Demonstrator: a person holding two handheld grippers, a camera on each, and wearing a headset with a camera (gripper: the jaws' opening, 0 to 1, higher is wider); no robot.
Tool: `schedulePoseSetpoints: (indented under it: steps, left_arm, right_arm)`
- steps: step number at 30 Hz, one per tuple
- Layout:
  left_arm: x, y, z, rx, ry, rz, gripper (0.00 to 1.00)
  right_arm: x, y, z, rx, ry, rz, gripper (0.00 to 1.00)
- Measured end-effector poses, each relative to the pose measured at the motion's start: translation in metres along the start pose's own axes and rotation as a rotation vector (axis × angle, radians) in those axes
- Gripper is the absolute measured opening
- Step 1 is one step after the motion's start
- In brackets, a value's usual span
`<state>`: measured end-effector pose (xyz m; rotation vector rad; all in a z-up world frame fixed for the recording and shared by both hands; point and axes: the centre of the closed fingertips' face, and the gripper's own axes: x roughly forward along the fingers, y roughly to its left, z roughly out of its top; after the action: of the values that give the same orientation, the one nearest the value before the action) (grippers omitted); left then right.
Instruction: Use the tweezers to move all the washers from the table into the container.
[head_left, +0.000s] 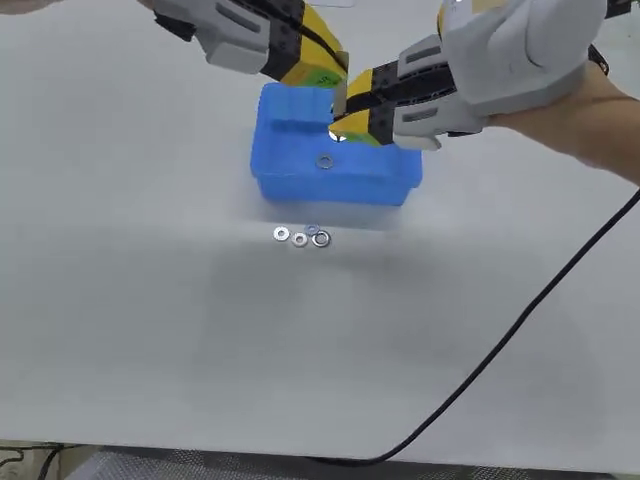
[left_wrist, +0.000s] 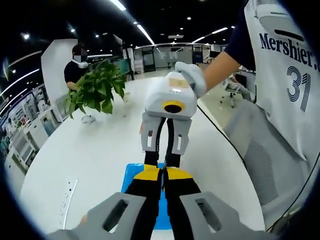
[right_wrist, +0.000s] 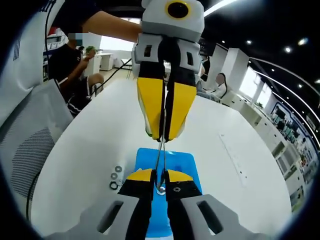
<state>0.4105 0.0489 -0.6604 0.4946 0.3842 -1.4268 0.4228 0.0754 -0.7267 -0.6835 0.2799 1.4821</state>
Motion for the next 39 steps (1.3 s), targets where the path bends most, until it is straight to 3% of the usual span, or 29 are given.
schedulePoseSetpoints:
  steps: [9, 15, 17, 25, 31, 39]
  left_arm:
    - [0.026, 0.014, -0.038, -0.057, 0.055, -0.03, 0.05]
    - [0.034, 0.014, -0.047, -0.079, 0.06, -0.037, 0.05]
    - [0.033, 0.016, -0.045, -0.09, 0.046, -0.03, 0.05]
    - [0.033, 0.014, -0.043, -0.081, 0.056, -0.025, 0.05]
    - [0.027, 0.015, -0.033, -0.069, 0.046, -0.008, 0.06]
    - [0.012, 0.013, -0.014, -0.045, 0.028, 0.016, 0.06]
  right_arm:
    - [0.026, -0.002, -0.04, 0.042, 0.06, 0.05, 0.09]
    - [0.029, 0.0, -0.051, 0.064, 0.065, 0.06, 0.09]
    - [0.028, -0.001, -0.05, 0.082, 0.052, 0.057, 0.09]
    - [0.028, -0.001, -0.048, 0.071, 0.063, 0.042, 0.1]
    - [0.02, -0.007, -0.042, 0.063, 0.053, 0.013, 0.11]
    - [0.006, -0.011, -0.021, 0.054, 0.015, -0.026, 0.11]
